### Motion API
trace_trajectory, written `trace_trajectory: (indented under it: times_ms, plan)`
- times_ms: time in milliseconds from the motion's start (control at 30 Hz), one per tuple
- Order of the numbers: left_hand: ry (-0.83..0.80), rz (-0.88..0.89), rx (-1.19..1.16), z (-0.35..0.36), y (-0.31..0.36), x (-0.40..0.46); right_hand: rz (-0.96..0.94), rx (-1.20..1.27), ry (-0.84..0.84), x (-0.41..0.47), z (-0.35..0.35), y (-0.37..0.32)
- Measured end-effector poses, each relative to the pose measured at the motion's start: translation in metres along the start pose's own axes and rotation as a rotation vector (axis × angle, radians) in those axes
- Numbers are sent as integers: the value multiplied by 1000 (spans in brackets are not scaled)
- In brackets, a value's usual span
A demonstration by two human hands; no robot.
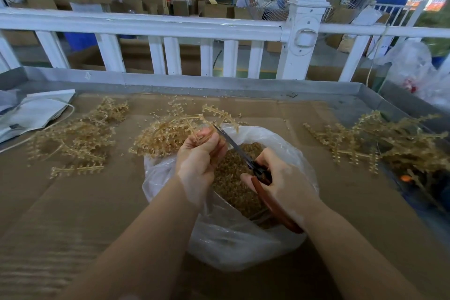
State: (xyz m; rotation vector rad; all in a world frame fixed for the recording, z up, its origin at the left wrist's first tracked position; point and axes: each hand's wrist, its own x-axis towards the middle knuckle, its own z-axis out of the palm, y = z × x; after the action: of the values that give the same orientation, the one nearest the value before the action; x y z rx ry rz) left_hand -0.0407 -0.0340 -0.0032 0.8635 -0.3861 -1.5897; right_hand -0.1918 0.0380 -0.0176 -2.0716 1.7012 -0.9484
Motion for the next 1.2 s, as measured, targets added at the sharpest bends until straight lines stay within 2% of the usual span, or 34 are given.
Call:
trace_trajectory:
  times_ms: [500,1200]
  plan:
    - [15,-2,28,-4,-4,1,-28,-154,8,-2,0,0]
    - [-59,-52,53,-9,-12,-3,-4,-91,18,-5,2,3]
